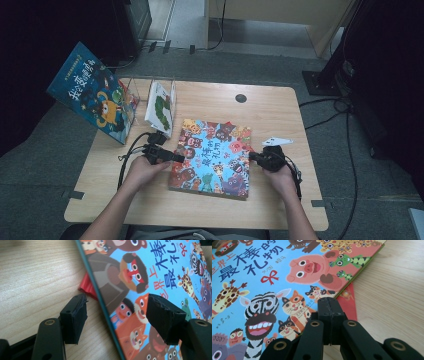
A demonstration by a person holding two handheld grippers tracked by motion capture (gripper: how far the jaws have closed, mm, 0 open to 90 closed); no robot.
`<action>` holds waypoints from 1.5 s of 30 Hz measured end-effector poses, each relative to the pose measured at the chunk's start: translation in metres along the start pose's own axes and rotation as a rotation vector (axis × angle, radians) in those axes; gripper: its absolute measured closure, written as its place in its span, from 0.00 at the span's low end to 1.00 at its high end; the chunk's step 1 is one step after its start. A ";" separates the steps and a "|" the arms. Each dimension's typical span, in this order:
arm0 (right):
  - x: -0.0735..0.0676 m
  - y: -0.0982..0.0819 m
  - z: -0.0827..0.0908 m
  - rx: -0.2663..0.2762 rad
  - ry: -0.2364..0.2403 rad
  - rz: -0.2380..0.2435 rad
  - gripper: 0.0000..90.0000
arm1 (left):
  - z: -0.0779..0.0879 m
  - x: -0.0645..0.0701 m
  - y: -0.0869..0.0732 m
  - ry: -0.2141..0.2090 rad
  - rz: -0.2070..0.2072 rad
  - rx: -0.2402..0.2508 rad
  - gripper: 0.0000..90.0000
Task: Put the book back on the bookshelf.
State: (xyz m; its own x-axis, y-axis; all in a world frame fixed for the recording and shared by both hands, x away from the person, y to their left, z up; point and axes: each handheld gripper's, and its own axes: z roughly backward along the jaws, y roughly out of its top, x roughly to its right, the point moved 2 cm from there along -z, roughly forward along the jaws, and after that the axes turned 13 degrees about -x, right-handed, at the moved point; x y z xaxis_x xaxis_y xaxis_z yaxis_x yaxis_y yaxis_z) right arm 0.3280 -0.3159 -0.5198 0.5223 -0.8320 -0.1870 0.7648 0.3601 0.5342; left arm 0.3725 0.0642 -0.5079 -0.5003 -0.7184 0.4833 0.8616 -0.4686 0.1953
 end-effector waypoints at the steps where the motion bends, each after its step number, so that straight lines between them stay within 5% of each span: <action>1: -0.003 0.001 -0.002 0.003 0.012 0.010 1.00 | 0.000 0.000 0.000 -0.002 0.003 0.002 0.38; 10: -0.009 0.005 -0.007 0.011 0.019 0.009 1.00 | 0.003 -0.007 0.001 -0.055 0.090 -0.007 0.42; 14: -0.005 0.005 -0.007 0.007 0.079 -0.043 1.00 | 0.007 -0.006 0.004 -0.034 0.097 -0.040 0.50; 17: -0.004 0.004 -0.007 0.011 0.092 -0.042 1.00 | 0.018 -0.002 0.002 -0.037 0.077 -0.047 0.55; 22: -0.006 0.005 -0.009 0.015 0.098 -0.028 1.00 | 0.047 0.007 0.003 -0.101 0.059 0.017 0.58; 24: -0.009 0.006 -0.011 0.017 0.107 -0.017 1.00 | 0.064 0.018 0.006 -0.075 0.030 0.025 0.57; 27: -0.015 0.008 -0.015 0.024 0.135 0.009 1.00 | 0.073 0.025 0.010 -0.098 0.013 0.009 0.58; 28: -0.018 0.009 -0.016 0.020 0.148 0.018 1.00 | 0.076 0.030 0.014 -0.164 -0.006 -0.015 0.60; 31: -0.026 0.011 -0.020 0.024 0.158 0.058 1.00 | 0.080 0.036 0.018 -0.213 -0.018 -0.008 0.64; 41: -0.060 0.026 -0.035 0.009 0.141 0.157 1.00 | 0.115 0.053 0.031 -0.089 -0.078 -0.026 0.75; 45: -0.070 0.030 -0.039 0.009 0.114 0.178 1.00 | 0.119 0.047 0.037 -0.070 0.006 -0.070 0.77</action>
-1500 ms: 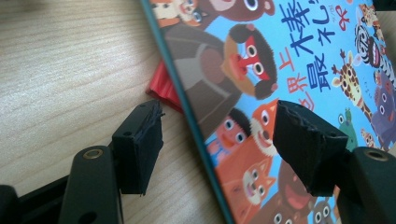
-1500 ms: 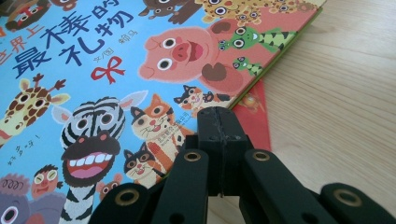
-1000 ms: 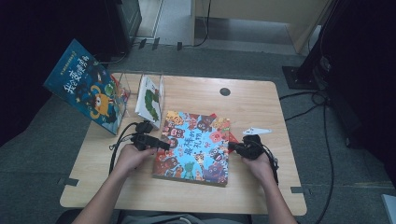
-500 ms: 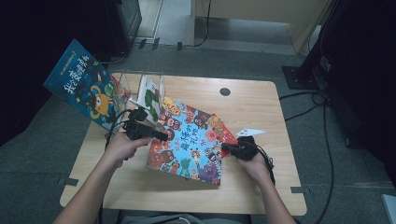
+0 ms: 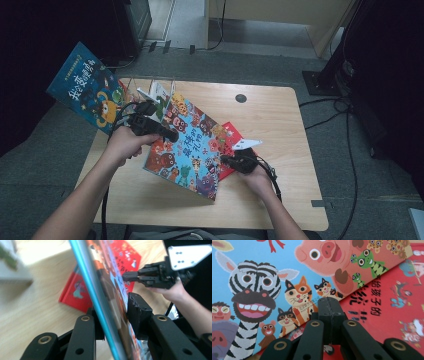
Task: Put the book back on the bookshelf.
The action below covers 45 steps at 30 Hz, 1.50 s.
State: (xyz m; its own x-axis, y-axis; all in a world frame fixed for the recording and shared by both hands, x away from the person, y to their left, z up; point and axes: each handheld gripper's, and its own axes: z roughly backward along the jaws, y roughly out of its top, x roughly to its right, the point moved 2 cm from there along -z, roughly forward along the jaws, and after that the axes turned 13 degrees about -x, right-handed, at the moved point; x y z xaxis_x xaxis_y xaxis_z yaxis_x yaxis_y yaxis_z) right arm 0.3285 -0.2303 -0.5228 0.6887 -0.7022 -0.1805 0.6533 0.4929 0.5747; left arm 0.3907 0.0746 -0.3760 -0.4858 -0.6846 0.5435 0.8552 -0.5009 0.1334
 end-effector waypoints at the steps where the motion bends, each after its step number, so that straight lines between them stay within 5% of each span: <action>1: -0.002 0.001 -0.001 -0.004 -0.006 0.006 1.00 | 0.001 -0.001 0.001 0.005 0.004 -0.002 0.76; 4: -0.005 0.004 -0.003 -0.006 -0.011 0.021 1.00 | 0.004 -0.003 0.002 -0.033 -0.009 0.001 0.80; 5: -0.005 0.004 -0.004 0.001 0.003 0.021 0.97 | 0.007 -0.003 0.004 -0.074 -0.010 -0.006 0.83; 9: -0.005 0.004 -0.004 0.003 0.026 0.028 0.92 | 0.010 -0.004 0.008 -0.086 0.005 -0.027 0.85; 15: -0.006 0.004 -0.001 -0.029 0.005 0.093 0.82 | 0.021 -0.001 0.021 -0.063 0.003 -0.076 0.88; 24: 0.007 0.001 0.009 0.013 -0.035 0.097 0.71 | 0.041 0.011 0.032 0.003 -0.039 -0.146 0.91; 32: 0.008 0.003 0.008 0.034 -0.041 0.115 0.70 | 0.055 0.015 0.020 0.027 -0.046 -0.138 0.90; 36: 0.012 0.006 0.008 0.006 -0.046 0.109 0.67 | 0.069 0.011 0.009 0.012 -0.033 -0.110 0.90; 45: 0.018 0.009 0.002 0.000 -0.055 0.075 0.66 | 0.098 -0.003 -0.025 0.063 -0.021 -0.062 0.90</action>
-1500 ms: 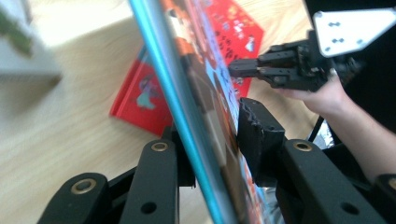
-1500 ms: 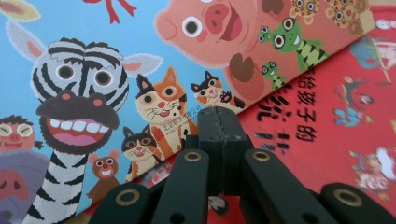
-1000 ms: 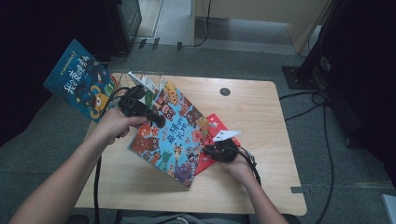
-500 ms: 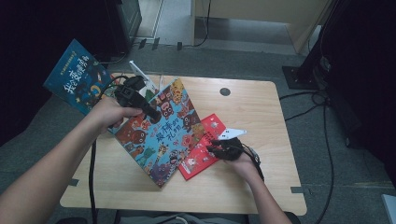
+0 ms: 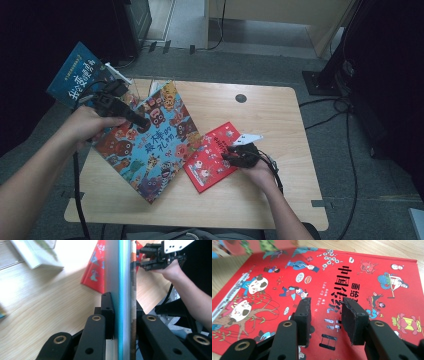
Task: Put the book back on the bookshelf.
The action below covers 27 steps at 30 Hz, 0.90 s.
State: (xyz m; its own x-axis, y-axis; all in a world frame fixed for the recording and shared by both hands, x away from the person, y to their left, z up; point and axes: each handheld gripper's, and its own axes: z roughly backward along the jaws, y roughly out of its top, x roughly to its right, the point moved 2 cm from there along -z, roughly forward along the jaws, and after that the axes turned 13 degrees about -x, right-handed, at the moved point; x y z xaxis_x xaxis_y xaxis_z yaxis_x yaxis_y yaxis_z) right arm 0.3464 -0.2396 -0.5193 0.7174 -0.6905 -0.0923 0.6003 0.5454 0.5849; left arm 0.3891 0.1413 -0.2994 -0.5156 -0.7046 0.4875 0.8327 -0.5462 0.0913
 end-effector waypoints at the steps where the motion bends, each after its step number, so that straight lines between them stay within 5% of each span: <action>1: 0.000 0.000 0.000 -0.005 -0.005 0.004 0.67 | 0.001 -0.002 -0.003 -0.001 0.011 0.003 0.90; 8: -0.002 0.003 -0.004 -0.008 -0.005 0.012 0.65 | 0.023 -0.019 -0.034 -0.020 0.089 0.045 0.90; 16: 0.001 0.006 -0.007 0.008 -0.003 -0.034 0.61 | 0.033 -0.028 -0.054 -0.011 0.104 0.064 0.90; 27: 0.003 0.009 -0.008 0.000 -0.008 -0.035 0.59 | 0.040 -0.050 -0.091 -0.031 0.192 0.117 0.90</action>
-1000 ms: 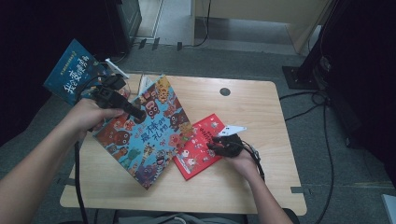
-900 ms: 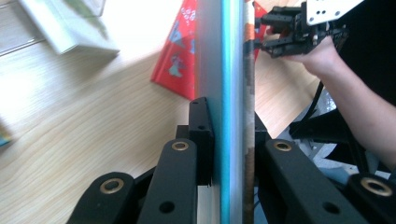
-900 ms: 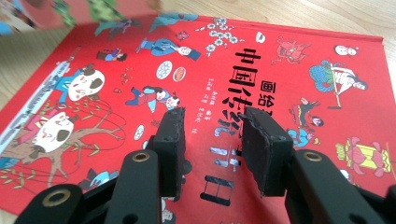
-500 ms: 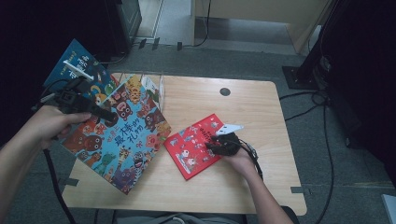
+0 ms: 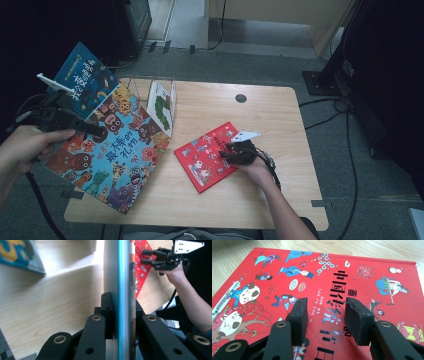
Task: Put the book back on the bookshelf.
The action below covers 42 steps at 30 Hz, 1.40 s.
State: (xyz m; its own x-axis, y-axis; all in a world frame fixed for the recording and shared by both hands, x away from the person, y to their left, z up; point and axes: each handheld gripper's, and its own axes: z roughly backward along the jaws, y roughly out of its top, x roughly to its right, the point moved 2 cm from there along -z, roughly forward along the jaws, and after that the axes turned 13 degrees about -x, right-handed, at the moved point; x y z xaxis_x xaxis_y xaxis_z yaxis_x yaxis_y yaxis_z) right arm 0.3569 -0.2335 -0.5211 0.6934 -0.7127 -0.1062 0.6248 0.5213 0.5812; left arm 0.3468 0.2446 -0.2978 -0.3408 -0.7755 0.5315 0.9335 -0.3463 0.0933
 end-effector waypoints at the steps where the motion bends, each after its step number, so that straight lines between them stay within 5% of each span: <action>1: 0.000 0.000 0.000 0.001 0.001 0.000 0.59 | 0.001 -0.002 -0.003 0.002 0.006 0.003 0.90; 10: 0.001 0.003 -0.003 0.007 -0.001 0.003 0.60 | 0.019 -0.023 -0.023 0.011 0.072 0.025 0.90; 22: 0.001 0.003 -0.003 0.008 -0.001 0.005 0.60 | 0.051 -0.043 -0.030 0.059 0.164 0.081 0.90; 34: 0.001 0.003 -0.004 0.018 -0.012 0.009 0.60 | 0.087 -0.055 -0.009 0.100 0.256 0.160 0.90; 42: 0.001 0.003 -0.004 0.019 -0.009 0.005 0.60 | 0.097 -0.054 0.011 0.144 0.268 0.181 0.89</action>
State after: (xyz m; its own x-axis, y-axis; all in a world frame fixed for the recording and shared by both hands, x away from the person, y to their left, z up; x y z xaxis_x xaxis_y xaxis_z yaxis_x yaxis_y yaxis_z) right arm 0.3613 -0.2304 -0.5229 0.6930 -0.7146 -0.0960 0.6147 0.5160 0.5966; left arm 0.3866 0.3342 -0.2437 -0.0814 -0.8969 0.4346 0.9922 -0.0315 0.1210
